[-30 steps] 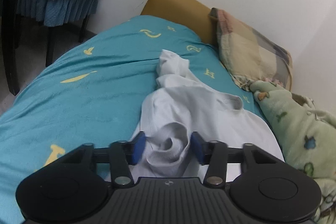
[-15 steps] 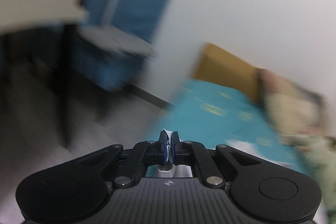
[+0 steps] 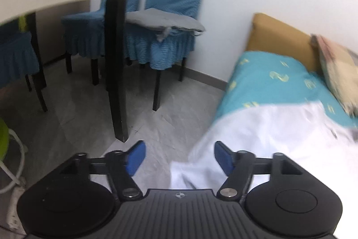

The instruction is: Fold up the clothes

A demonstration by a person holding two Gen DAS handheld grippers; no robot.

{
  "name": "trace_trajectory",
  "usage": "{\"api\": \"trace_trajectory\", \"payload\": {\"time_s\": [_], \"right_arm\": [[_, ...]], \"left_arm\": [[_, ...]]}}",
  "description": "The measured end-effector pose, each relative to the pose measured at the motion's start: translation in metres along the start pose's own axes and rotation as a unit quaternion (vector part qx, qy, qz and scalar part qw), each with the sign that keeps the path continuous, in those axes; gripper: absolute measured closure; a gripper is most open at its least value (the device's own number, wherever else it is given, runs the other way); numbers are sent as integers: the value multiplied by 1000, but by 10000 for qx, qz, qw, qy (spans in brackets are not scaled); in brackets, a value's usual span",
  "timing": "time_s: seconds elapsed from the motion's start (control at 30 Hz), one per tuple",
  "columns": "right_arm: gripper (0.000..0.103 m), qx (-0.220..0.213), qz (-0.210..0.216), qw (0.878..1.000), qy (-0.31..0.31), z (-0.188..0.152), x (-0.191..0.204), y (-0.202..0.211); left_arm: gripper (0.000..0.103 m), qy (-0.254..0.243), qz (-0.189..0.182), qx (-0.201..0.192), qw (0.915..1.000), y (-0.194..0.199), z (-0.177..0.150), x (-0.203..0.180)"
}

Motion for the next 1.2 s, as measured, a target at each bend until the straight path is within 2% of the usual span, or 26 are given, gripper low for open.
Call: {"api": "trace_trajectory", "payload": {"time_s": [0.1, 0.17, 0.2, 0.3, 0.4, 0.53, 0.6, 0.73, 0.87, 1.0, 1.2], "right_arm": [[22, -60, 37, 10000, 5, 2, 2, 4], [22, -137, 64, 9999, 29, 3, 3, 9], [22, -180, 75, 9998, 42, 4, 3, 12], [22, -334, 105, 9994, 26, 9, -2, 24], [22, -472, 114, 9988, -81, 15, -10, 36], [22, -609, 90, 9981, -43, 13, -18, 46], [22, -646, 130, 9978, -42, 12, -20, 48], [22, -678, 360, 9967, -263, 16, -23, 47], [22, -666, 540, 9958, -320, 17, -18, 47], [22, -694, 491, 9963, -157, 11, -14, 50], [22, -561, 375, 9977, -26, 8, -11, 54]], "left_arm": [[10, -639, 69, -15, 9979, 32, -20, -50], [4, -1002, -28, -96, 9949, 57, -37, -95], [0, -1034, -145, -155, 9944, 69, -48, -116], [0, -948, -557, -90, 9939, 90, -86, -171], [0, -765, -857, 320, 9929, 83, -128, -218], [0, -735, -801, 782, 9910, 71, -180, -244], [0, -898, -746, 893, 9891, 74, -190, -245], [0, -1263, -643, 876, 9860, 110, -190, -245], [0, -1311, -580, 846, 9860, 137, -171, -232], [0, -1206, -491, 796, 9883, 159, -149, -234], [0, -1273, -853, 784, 9851, 201, -129, -263]]}}
Point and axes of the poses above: each gripper's, at about its wrist camera, not at the fingertips, and y roughly against the way its jaws point, x to its left, z to its top, the point moved 8 cm from there along -y, roughly the way its jaws point, and after that the axes turned 14 degrees about -z, right-handed, at the moved point
